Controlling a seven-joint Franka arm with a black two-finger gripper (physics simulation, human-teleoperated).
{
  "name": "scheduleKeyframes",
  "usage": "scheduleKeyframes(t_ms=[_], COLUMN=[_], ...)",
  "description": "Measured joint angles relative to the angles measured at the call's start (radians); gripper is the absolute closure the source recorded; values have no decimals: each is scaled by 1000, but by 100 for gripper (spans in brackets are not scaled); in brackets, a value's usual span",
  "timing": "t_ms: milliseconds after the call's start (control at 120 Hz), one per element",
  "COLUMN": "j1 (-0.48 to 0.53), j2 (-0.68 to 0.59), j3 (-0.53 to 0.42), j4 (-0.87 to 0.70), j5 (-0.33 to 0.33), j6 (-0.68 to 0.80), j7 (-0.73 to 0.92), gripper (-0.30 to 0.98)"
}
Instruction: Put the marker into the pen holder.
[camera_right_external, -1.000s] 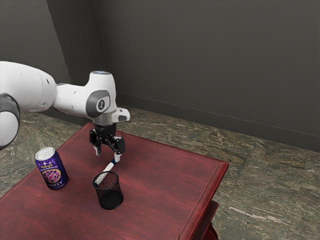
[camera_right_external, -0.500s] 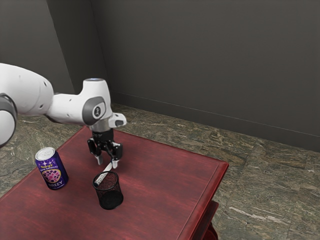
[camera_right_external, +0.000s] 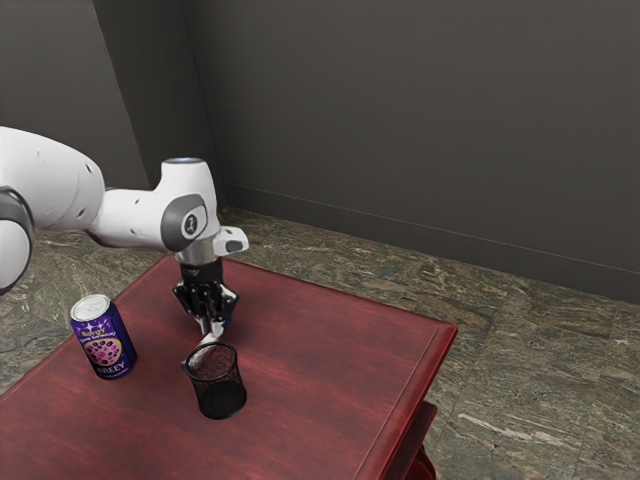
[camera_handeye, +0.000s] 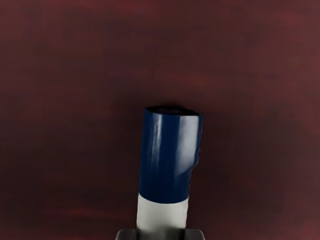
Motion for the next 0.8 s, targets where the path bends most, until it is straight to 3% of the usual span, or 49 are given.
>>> scheduleKeyframes(t_ms=[408, 800], j1=[0, -4], j2=[6, 2], j3=[0, 0], j4=[-1, -2], j5=[0, 7], j6=[11, 13], j7=[-4, -7], gripper=[57, 72])
